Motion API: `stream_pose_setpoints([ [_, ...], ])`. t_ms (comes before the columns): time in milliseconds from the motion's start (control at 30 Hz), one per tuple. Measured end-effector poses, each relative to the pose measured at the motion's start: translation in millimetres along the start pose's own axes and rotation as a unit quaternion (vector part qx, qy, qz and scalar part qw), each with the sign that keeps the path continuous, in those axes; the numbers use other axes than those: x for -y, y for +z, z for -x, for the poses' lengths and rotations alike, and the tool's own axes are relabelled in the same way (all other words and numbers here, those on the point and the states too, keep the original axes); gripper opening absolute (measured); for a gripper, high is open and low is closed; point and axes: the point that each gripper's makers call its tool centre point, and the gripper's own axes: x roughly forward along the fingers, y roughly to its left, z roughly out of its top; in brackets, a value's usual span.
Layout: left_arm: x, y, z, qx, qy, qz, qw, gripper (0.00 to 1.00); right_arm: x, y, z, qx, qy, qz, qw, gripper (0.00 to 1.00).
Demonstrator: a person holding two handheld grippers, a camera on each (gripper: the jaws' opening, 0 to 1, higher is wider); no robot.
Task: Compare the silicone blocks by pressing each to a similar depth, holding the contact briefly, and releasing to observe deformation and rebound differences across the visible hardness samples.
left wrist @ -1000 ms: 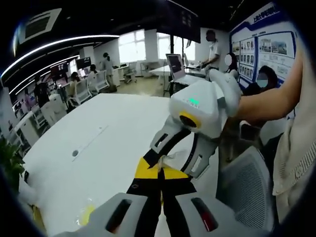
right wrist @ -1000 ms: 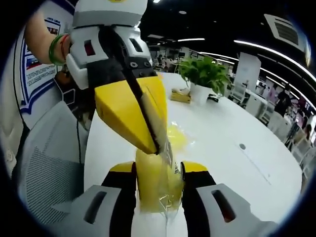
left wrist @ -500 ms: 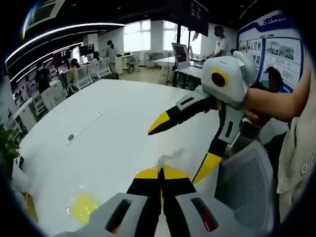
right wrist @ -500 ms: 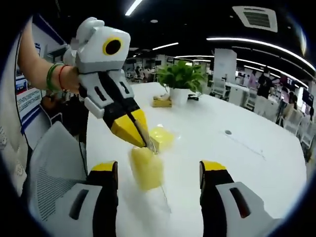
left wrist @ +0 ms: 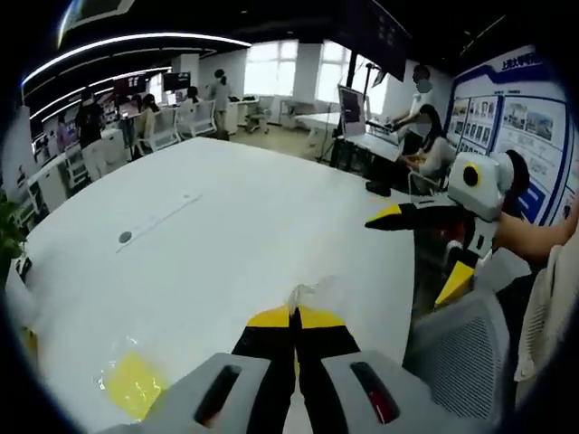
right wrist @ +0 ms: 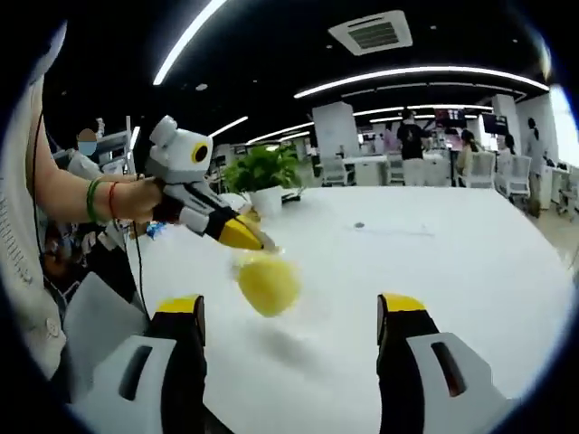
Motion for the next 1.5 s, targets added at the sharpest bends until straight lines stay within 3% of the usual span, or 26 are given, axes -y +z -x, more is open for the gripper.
stream_pose_setpoints([
  [100, -9.5, 2.1, -11.5, 0.003, 0.007, 0.001, 1.0, 0.0, 5.2, -14.7, 9.3, -0.019, -0.011, -0.011, 0.9997, 0.7],
  [200, -23.0, 5.2, -23.9, 0.02, 0.012, 0.036, 0.9991, 0.0, 6.3, -17.9, 16.0, -0.024, -0.018, -0.017, 0.9994, 0.69],
  [333, -48.1, 8.2, -36.4, 0.043, 0.024, 0.097, 0.9941, 0.0, 9.9, -13.8, 19.3, -0.019, -0.031, -0.023, 0.9991, 0.68],
  [567, -96.0, 5.5, -47.7, 0.065, 0.051, 0.15, 0.9851, 0.0, 12.0, -1.9, 16.2, -0.016, -0.042, -0.026, 0.9986, 0.68],
  [667, -112.9, -2.2, -51.9, 0.065, 0.063, 0.16, 0.983, 0.0, 11.6, 3.0, 15.0, -0.015, -0.045, -0.023, 0.9986, 0.69],
  [867, -141.5, -23.8, -61.7, 0.075, 0.076, 0.228, 0.9678, 0.0, 13.2, 11.6, 13.7, -0.01, -0.054, -0.022, 0.9982, 0.72],
  [1000, -151.3, -33.1, -67.0, 0.068, 0.086, 0.223, 0.9687, 0.0, 12.3, 9.8, 10.9, -0.014, -0.054, -0.025, 0.9981, 0.71],
  [1067, -163.0, -44.8, -69.1, 0.038, 0.114, 0.207, 0.9709, 0.0, 11.1, 6.7, 9.2, -0.021, -0.053, -0.026, 0.998, 0.71],
  [1200, -168.5, -49.9, -76.3, 0.025, 0.121, 0.198, 0.9724, 0.0, 10.5, 6.4, 7.8, -0.018, -0.055, -0.035, 0.9977, 0.68],
  [1367, -177.1, -66.8, -82.4, -0.017, 0.146, 0.148, 0.9779, 0.0, 8.0, 3.2, 7.0, -0.024, -0.054, -0.036, 0.9976, 0.67],
  [1500, -179.6, -68.2, -83.7, -0.013, 0.149, 0.162, 0.9754, 0.0, 6.0, 0.3, 7.6, -0.026, -0.055, -0.039, 0.9974, 0.67],
])
